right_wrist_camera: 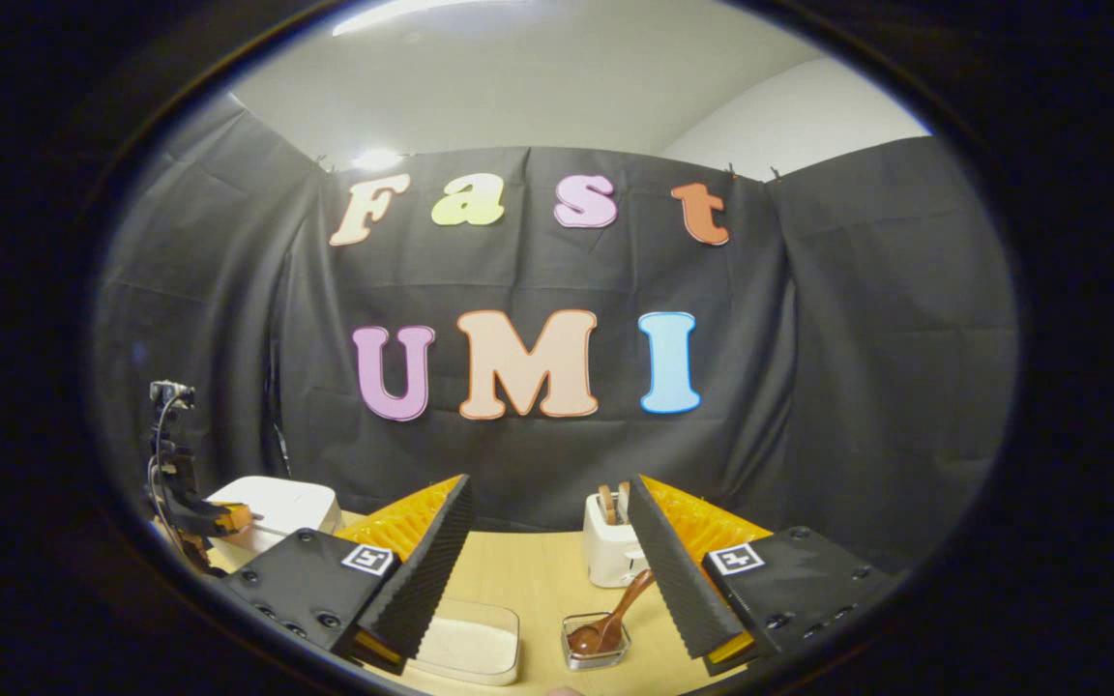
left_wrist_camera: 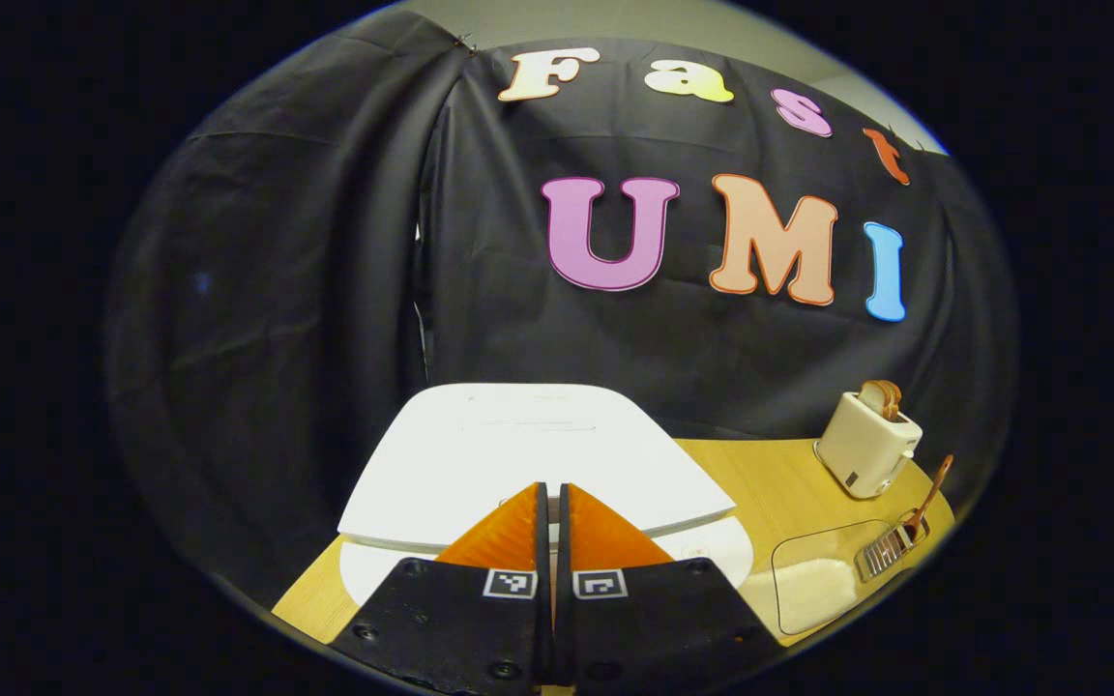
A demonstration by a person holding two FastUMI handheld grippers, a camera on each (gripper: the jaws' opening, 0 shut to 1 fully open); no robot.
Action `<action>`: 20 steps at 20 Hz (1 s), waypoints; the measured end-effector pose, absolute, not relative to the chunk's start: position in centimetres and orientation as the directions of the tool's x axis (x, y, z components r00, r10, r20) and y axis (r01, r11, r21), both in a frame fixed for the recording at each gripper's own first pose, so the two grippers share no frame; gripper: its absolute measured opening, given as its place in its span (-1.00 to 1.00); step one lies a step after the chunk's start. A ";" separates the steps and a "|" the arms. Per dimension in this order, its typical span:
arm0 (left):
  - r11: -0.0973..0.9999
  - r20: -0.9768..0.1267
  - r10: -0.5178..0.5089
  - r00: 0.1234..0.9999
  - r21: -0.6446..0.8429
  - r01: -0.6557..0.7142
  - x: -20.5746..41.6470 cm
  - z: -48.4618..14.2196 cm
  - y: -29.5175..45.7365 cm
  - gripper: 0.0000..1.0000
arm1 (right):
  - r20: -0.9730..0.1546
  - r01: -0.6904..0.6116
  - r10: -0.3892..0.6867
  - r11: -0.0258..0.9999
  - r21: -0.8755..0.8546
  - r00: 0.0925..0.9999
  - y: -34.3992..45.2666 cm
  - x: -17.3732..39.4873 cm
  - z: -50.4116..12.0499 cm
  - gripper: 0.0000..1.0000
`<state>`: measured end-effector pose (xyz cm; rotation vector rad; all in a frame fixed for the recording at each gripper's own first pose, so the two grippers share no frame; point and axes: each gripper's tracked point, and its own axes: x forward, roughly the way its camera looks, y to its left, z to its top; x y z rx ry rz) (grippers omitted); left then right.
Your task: Close the left gripper, press the button to open the rice cooker; take a wooden spoon from the chopstick holder with the right hand, scoop a spoonful of rice and pour it into the rice cooker, then put the wooden spoon back into the chopstick holder.
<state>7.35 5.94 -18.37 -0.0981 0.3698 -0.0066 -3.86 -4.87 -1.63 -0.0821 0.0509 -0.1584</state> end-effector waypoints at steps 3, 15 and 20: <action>0.995 -0.309 -0.012 0.951 -0.094 -0.018 8.3 -16.2 6.1 -1.00 | -0.042 0.161 -0.165 0.984 -0.078 0.985 -5.5 -4.0 -1.6 1.00; 0.997 -0.250 0.019 0.968 -0.062 -0.035 7.1 -12.3 5.3 0.74 | -0.048 0.137 -0.139 0.990 -0.039 0.989 -7.0 -3.0 -2.2 1.00; 0.997 -0.188 0.043 0.981 -0.060 -0.056 5.4 -9.7 5.7 0.89 | -0.072 0.134 -0.136 0.990 -0.036 0.988 -8.3 -1.8 -3.5 1.00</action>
